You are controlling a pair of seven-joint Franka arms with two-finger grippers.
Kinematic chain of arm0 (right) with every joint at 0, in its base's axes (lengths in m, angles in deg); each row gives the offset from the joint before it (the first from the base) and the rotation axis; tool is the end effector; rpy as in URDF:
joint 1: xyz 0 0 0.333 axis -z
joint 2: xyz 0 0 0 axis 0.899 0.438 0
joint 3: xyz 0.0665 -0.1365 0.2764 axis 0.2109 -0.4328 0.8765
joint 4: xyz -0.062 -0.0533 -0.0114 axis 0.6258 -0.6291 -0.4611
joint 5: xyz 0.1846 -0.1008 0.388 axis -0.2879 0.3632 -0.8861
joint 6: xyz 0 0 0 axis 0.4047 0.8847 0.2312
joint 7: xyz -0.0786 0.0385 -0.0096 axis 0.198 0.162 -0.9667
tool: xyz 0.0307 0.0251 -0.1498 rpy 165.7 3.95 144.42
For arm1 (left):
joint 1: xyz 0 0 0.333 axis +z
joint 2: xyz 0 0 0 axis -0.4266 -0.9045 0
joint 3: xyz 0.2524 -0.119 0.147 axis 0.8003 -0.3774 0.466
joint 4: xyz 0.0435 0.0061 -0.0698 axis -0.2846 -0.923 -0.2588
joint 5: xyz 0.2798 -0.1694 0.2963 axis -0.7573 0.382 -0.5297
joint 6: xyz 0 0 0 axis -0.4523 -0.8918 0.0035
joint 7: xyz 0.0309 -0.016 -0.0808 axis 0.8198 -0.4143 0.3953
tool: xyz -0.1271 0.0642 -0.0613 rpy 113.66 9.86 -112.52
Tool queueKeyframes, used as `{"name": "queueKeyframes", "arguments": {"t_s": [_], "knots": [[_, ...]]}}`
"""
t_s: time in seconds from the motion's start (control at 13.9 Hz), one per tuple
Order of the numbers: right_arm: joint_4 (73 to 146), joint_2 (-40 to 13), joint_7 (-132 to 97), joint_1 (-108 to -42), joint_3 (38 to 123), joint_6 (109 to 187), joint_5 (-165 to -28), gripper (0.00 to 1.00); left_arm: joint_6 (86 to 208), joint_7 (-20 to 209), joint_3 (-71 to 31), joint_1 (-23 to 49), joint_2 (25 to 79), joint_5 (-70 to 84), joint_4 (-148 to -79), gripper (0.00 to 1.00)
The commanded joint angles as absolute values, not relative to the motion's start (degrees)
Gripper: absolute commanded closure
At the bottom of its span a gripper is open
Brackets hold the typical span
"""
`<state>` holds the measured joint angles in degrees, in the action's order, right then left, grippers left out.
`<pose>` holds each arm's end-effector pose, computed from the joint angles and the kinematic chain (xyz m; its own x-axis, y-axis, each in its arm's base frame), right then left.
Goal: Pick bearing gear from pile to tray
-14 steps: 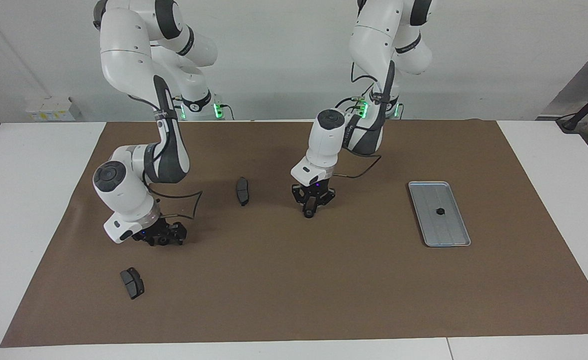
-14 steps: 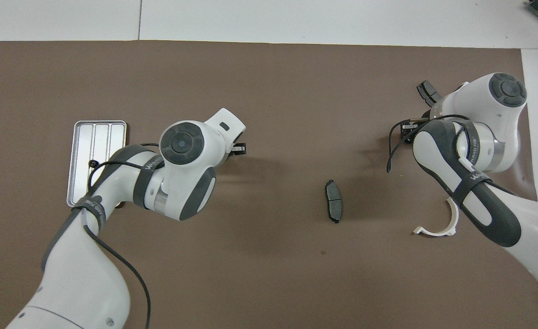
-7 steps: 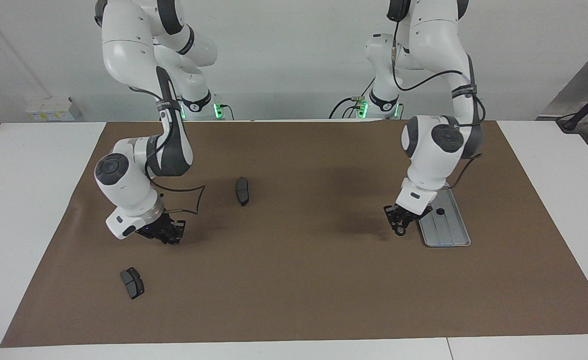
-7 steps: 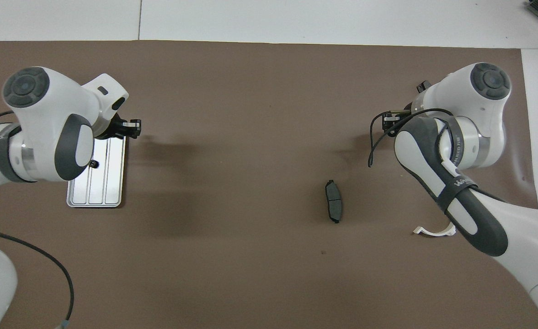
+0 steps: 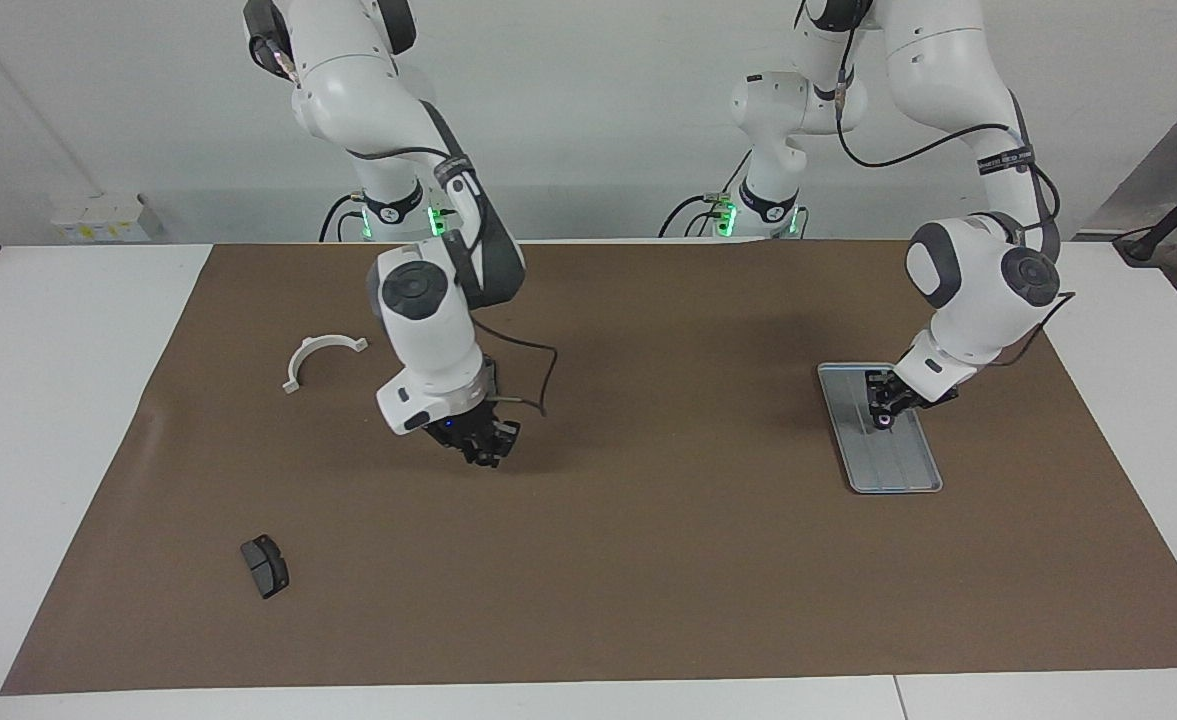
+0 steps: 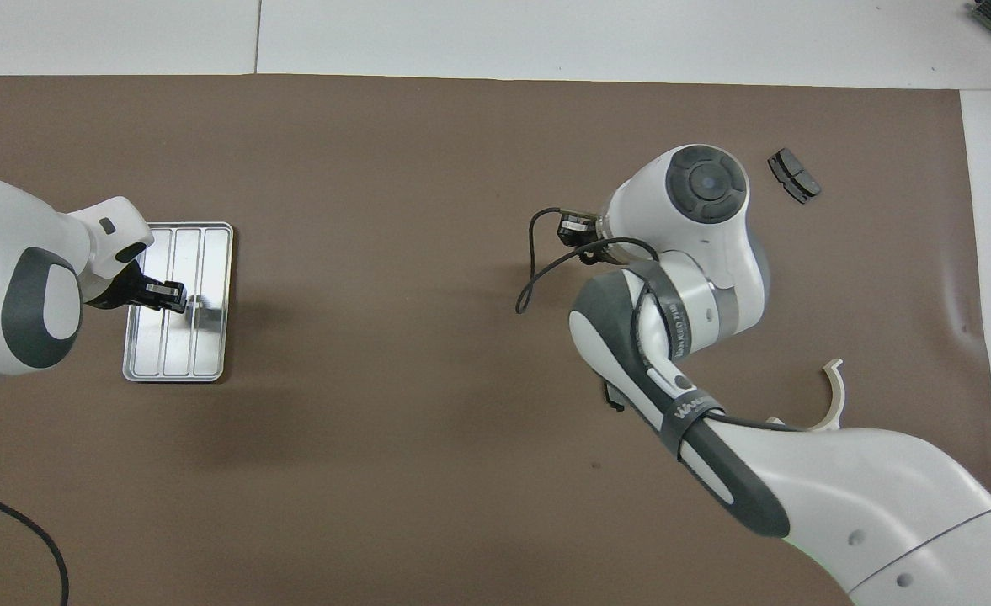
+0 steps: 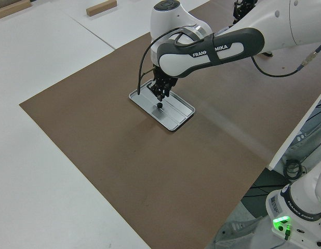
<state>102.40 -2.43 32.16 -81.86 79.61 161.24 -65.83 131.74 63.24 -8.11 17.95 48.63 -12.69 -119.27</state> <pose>0.6694 0.2939 0.2735 0.9441 -0.3228 0.0673 -0.3128 -0.9413 -0.1265 0.6185 0.0098 0.2543 0.9773 -0.1968 -0.0782 -0.1924 -0.9795 0.0598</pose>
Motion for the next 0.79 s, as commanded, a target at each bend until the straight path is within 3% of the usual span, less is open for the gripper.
{"name": "queueKeyframes", "arguments": {"t_s": [0.0, 0.14, 0.22, 0.43, 0.58, 0.65, 0.72], "knots": [[99.9, 0.5, 39.4, -86.2, 79.4, 165.2, -66.6, 1.00, 132.7, 62.9, -8.1, 17.1, 51.1, -12.2, -122.4, 0.80], [99.9, 1.5, 43.9, -89.6, 79.4, 167.1, -66.3, 1.00, 132.9, 63.0, -8.1, 16.9, 51.4, -12.2, -123.5, 0.72], [99.9, 1.4, 44.4, -90.2, 79.4, 167.1, -66.4, 1.00, 132.9, 63.0, -8.1, 16.9, 51.8, -12.2, -124.0, 0.60], [100.5, 2.5, 47.6, -94.6, 79.3, 169.2, -66.3, 1.00, 132.8, 62.9, -8.1, 16.1, 51.7, -12.2, -123.9, 0.00], [101.3, 2.9, 48.0, -94.5, 79.3, 170.1, -66.2, 1.00, 133.9, 63.3, -8.1, 15.3, 51.5, -12.2, -121.8, 0.00], [101.2, 2.9, 48.1, -94.5, 79.3, 170.0, -66.2, 0.69, 135.2, 65.0, -8.1, 14.3, 51.2, -12.2, -120.6, 0.00], [101.1, 2.9, 48.1, -94.5, 79.3, 169.9, -66.1, 0.07, 136.0, 69.2, -8.1, 12.6, 50.9, -12.3, -119.6, 0.00]]}}
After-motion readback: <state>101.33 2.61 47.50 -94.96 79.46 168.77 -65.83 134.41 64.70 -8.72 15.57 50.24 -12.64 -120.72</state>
